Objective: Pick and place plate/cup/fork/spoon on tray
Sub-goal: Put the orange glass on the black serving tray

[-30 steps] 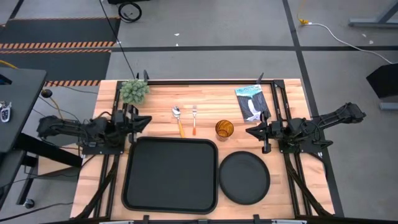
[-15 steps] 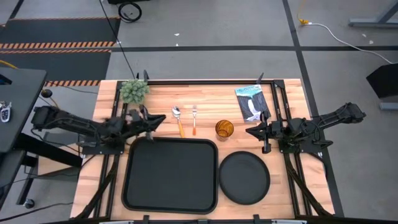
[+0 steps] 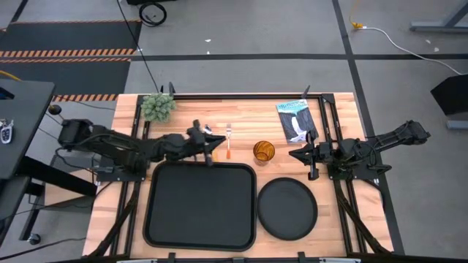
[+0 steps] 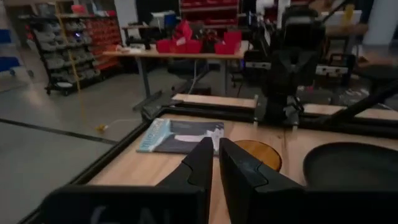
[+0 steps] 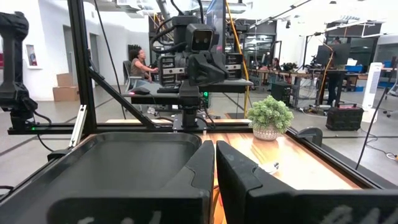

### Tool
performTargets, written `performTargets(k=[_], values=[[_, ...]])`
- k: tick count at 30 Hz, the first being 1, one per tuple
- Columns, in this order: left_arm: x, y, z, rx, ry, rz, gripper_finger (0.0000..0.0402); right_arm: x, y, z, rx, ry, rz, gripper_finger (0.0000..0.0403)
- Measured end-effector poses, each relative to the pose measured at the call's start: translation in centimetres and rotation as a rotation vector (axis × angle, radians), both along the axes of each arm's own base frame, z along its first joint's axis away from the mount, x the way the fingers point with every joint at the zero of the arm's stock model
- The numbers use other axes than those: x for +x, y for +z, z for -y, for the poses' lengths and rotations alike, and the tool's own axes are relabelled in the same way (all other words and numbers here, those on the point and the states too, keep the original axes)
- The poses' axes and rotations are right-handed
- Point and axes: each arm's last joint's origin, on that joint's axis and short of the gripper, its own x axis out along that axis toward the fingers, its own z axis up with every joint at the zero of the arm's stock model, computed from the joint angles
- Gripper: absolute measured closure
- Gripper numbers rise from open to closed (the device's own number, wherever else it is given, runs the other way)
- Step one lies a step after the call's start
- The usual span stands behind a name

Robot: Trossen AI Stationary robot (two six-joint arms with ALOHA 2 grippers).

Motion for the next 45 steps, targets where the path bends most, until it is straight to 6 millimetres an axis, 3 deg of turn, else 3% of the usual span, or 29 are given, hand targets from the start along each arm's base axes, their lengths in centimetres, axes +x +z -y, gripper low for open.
performTargets(k=[10,15,23,34,39,45], values=[[6.8,-1.0,-1.3,-0.083,-0.077,-0.122,0.0366,0.0,0.0,0.0,0.000,0.000,0.000,0.0380],[10.2,-0.3,-1.0,-0.135,-0.209,-0.283,0.0365,0.0,0.0,0.0,0.000,0.000,0.000,0.0380],[14.5,-0.3,-0.8,-0.118,-0.271,-0.534,0.0362,0.0,0.0,0.0,0.000,0.000,0.001,0.0380],[16.4,1.6,0.3,0.013,-0.349,-0.699,0.0258,0.0,0.0,0.0,0.000,0.000,0.000,0.0380],[17.5,2.7,0.0,0.018,-0.347,-0.728,0.0251,0.1,-0.1,0.0,-0.002,0.000,-0.006,0.0380],[19.1,2.1,0.0,0.051,-0.369,-0.873,0.0259,0.1,-0.1,0.0,-0.002,0.000,-0.009,0.0380]])
